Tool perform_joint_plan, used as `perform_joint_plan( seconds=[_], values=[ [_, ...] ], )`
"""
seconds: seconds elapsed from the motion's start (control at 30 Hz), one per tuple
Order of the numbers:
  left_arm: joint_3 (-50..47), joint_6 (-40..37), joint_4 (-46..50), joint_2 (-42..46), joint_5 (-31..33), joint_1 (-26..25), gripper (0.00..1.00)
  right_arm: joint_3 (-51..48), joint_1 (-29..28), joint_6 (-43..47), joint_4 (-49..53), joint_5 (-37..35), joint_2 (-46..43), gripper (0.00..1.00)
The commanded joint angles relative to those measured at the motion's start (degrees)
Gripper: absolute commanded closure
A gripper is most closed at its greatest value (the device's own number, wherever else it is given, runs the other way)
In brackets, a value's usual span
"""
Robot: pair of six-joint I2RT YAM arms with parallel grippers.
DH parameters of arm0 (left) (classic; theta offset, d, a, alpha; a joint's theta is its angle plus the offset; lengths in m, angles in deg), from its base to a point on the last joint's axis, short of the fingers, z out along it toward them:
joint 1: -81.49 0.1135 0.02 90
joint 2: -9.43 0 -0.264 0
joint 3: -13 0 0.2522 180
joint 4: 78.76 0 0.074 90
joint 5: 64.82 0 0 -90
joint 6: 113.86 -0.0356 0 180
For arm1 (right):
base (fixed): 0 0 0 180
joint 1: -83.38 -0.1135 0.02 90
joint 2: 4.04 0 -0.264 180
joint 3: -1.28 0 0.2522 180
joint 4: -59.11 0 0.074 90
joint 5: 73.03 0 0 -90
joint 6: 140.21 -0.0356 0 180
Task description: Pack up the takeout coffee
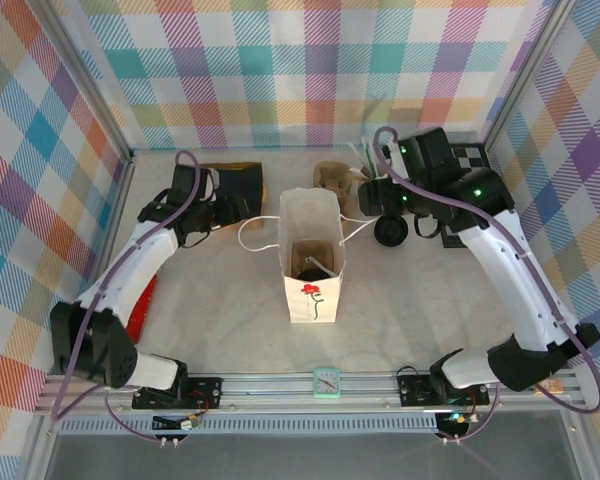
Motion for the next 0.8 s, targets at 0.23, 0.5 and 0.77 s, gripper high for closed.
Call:
perform_joint_plan(
  seconds=[0.23,0.5,0.77],
  values=[
    [13.6,-3.9,2.3,-16.3,5.3,-1.8,0.37,-12.2,6.9,-4.0,-5.8,5.8,-7.8,0.22],
    [27.4,-8.0,6.7,-29.7,11.7,-3.3,0.41,-16.7,8.0,-4.1,-6.9,7.0,-9.2,0.23],
    [43.0,-11.5,14.9,-43.4,16.5,-3.5,0.44,-19.8,9.1,-4.5,-8.4,8.2,-9.4,0.24]
  ],
)
